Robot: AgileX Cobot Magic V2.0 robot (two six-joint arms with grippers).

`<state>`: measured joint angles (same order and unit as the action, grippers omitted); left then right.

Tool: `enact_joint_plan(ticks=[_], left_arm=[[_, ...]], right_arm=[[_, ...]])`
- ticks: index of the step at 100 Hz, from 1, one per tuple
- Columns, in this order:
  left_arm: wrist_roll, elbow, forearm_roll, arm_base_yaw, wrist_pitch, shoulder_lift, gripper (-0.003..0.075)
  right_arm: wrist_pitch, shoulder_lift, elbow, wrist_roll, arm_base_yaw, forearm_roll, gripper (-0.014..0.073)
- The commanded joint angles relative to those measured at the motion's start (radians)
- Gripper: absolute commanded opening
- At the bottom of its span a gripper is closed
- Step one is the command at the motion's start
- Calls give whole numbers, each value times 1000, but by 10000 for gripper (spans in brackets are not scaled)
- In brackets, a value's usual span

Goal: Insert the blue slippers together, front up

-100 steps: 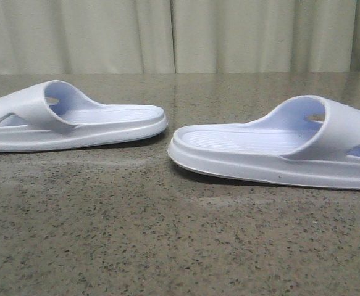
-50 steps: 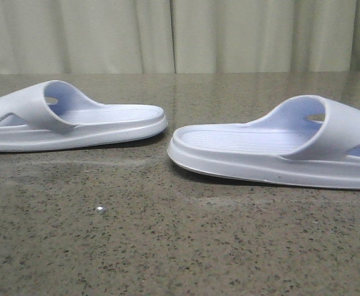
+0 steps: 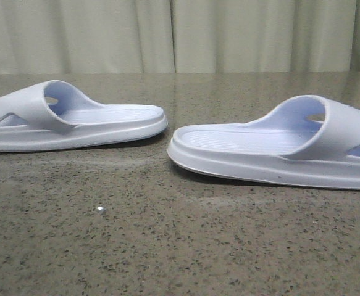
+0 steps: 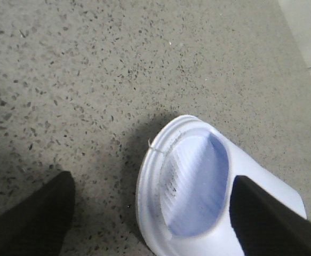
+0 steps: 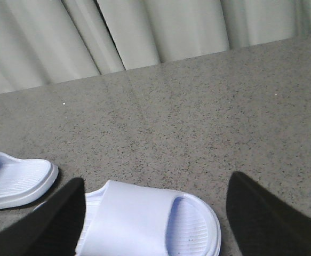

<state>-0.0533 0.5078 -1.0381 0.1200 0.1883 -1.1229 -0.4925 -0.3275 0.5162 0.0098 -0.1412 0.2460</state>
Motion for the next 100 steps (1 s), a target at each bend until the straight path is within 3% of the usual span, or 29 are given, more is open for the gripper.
enact_joint_plan(ticks=[1,71,100], left_arm=[[7,50,-21,0,-29,-14,529],[5,151,-56,0,138,-178,522],[2,151,-54,0,155,-178,355]], right_arm=[[68,-17,34,1,1,10,477],[68,-17,34,1,1,10,477],[68,-17,34,1,1,10,477]])
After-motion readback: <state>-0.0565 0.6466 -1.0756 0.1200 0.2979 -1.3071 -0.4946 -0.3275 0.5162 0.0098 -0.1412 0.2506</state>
